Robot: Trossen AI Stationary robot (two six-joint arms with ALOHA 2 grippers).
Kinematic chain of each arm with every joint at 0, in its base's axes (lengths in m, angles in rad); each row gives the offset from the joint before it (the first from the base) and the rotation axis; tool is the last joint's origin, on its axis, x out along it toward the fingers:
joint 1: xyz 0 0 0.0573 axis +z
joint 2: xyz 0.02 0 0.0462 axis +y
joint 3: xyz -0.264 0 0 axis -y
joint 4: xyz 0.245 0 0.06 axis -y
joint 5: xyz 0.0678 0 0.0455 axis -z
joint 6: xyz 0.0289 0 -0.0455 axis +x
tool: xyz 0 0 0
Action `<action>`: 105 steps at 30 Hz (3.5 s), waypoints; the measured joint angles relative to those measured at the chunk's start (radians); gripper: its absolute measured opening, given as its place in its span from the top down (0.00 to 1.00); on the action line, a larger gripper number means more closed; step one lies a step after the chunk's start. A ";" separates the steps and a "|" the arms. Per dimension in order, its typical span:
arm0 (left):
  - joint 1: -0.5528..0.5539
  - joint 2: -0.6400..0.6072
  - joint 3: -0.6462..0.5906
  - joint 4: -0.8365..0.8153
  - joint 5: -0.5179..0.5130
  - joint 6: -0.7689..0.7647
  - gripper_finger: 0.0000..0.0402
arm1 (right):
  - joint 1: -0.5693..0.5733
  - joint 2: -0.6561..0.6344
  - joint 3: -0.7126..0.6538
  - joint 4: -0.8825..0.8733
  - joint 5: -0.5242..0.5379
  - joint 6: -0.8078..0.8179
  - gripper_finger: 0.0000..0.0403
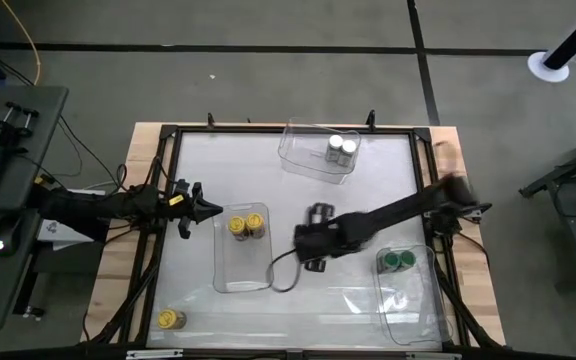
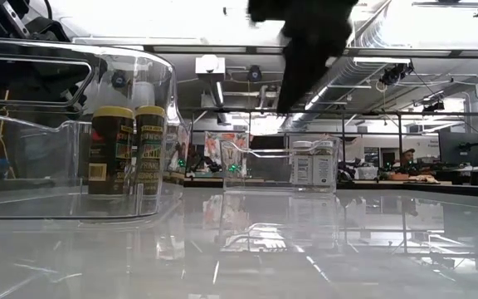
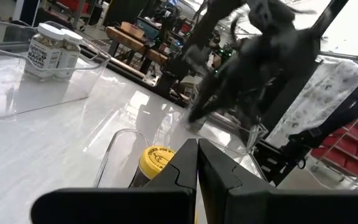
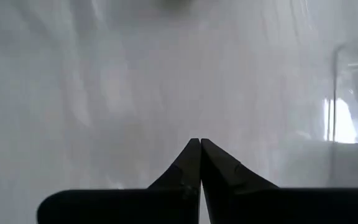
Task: Sort spices by type
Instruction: Put the yellow seasoning bottle into the left transparent bin
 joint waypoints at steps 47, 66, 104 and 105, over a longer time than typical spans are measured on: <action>0.011 0.243 0.368 0.011 -0.116 -0.135 1.00 | -0.183 -0.303 -0.149 0.843 -0.494 0.138 1.00; -0.857 1.053 1.129 -1.111 0.133 -0.316 1.00 | -0.190 -0.303 -0.025 0.557 -0.436 -0.056 1.00; -0.972 1.361 1.100 -1.171 -0.010 -0.368 1.00 | -0.203 -0.303 -0.025 0.553 -0.433 -0.065 1.00; -0.963 1.361 1.100 -1.188 -0.013 -0.354 1.00 | -0.203 -0.303 -0.025 0.553 -0.433 -0.065 1.00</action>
